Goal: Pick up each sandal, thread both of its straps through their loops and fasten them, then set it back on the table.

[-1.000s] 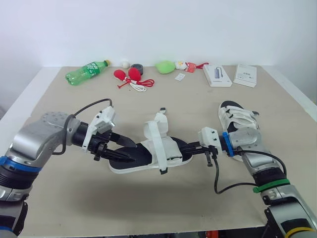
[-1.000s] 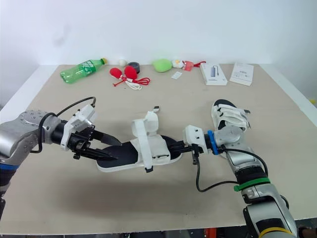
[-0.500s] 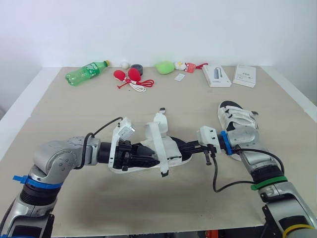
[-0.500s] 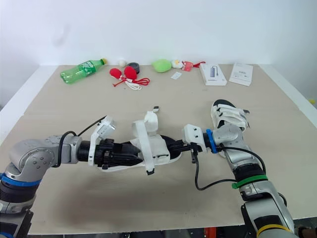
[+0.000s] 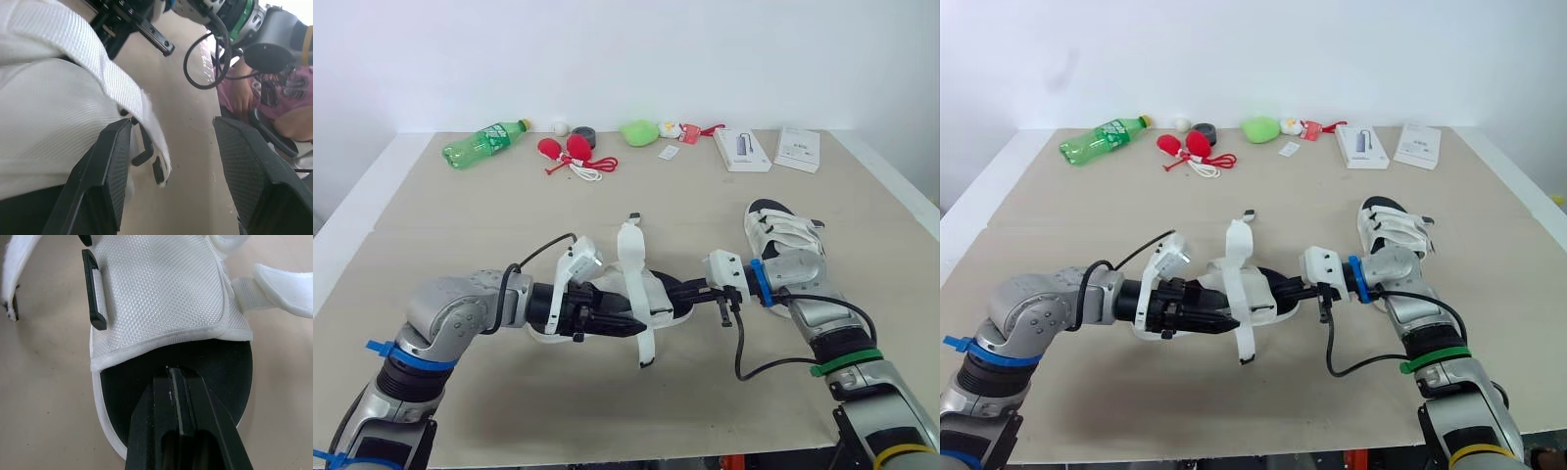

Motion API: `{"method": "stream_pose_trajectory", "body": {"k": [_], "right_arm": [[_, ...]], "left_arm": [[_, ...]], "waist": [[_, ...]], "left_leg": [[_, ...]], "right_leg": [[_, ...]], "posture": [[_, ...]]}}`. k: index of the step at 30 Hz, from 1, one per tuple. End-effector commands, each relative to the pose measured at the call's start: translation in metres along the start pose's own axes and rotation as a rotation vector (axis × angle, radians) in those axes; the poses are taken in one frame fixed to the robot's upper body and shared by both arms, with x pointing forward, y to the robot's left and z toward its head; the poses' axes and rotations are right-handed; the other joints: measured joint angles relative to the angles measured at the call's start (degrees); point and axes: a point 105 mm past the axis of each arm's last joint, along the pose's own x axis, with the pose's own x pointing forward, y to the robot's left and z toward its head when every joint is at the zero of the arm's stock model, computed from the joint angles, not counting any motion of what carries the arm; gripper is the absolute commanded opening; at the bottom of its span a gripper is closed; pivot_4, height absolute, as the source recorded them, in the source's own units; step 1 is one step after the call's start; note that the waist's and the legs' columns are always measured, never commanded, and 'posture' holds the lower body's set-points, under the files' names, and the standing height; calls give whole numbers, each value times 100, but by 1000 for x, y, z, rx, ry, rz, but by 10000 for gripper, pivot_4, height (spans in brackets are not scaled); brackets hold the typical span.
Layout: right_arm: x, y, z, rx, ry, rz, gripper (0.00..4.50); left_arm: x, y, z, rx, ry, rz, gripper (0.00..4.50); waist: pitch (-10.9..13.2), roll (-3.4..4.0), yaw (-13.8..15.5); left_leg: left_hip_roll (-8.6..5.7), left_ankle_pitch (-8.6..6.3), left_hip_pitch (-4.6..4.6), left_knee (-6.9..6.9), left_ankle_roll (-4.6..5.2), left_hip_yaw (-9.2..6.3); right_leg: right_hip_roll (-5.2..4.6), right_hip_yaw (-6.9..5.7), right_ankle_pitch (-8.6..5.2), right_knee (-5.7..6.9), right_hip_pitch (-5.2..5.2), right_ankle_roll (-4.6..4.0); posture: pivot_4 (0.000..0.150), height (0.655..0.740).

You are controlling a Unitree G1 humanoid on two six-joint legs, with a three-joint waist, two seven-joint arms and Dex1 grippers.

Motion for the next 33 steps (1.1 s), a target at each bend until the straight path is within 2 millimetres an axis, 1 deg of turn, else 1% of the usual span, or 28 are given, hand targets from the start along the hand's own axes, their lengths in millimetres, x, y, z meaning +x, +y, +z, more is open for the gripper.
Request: {"method": "stream_pose_trajectory", "body": {"k": [1,8,11,13,15,18,20,22,24,26,29,33], "right_arm": [[-5,1,-2,-3,27,-7,0],[-5,1,-2,-2,30,-12,0],[-6,1,-1,-2,30,-13,0],[-7,1,-1,0,31,-14,0],[-9,1,-2,3,35,-15,0],[-11,2,-3,5,41,-16,0],[-11,1,-4,6,42,-15,0],[-10,1,-4,7,42,-14,0],[-9,0,-4,7,40,-12,0],[-8,0,-4,7,39,-11,0],[-7,0,-4,8,37,-9,0],[-6,1,-3,10,37,-4,0]], "left_arm": [[1,0,4,38,4,5,27249],[13,10,6,9,-31,35,27249],[11,10,6,38,-27,32,27249],[4,11,8,81,-31,37,27249],[-11,11,15,124,-51,29,27249],[-29,3,23,175,-72,-24,27249],[-39,-10,18,186,-40,-104,27249],[-43,-19,9,167,-4,-158,27249],[-41,-28,-3,141,29,-202,27249],[-36,-31,-9,134,33,-218,27249],[-26,-32,-16,127,25,-218,27249],[-15,-24,-22,152,30,-166,27249]], "waist": [[0,0,0],[1,-3,7],[2,-3,6],[2,-3,6],[2,-3,5],[2,-3,6],[3,-5,6],[3,-5,4],[2,-5,5],[4,-8,6],[4,-9,7],[5,-10,9]], "left_leg": [[0,0,0,0,0,0],[-5,0,-2,2,0,0],[-7,0,-2,2,0,-1],[-6,0,-2,0,0,-2],[-5,0,-2,-3,0,-3],[-6,0,-2,-8,0,-3],[-8,0,-4,-13,0,-1],[-10,-1,-3,-24,-1,4],[-14,-1,0,-38,-1,7],[-16,-1,0,-45,-1,7],[-13,-1,1,-46,-1,3],[-12,0,2,-46,-1,2]], "right_leg": [[0,0,0,0,0,0],[-8,0,0,-2,0,2],[-9,0,-1,-2,1,3],[-7,-1,-1,-2,0,3],[-6,0,0,-2,-3,1],[-9,0,-3,-3,-6,-2],[-15,-2,-4,-6,-8,-3],[-18,-1,-7,-11,-11,-6],[-26,-2,-13,-13,-11,-10],[-30,-4,-16,-15,-11,-16],[-26,-6,-19,-15,-11,-12],[-20,-5,-20,-15,-10,-11]], "posture": [[1500,7400],[1500,7400],[1500,7400],[1500,7400],[1500,7400],[1500,7400],[1500,7400],[1500,7400],[1500,7400],[1500,7400],[1500,7400],[1500,7400]]}}
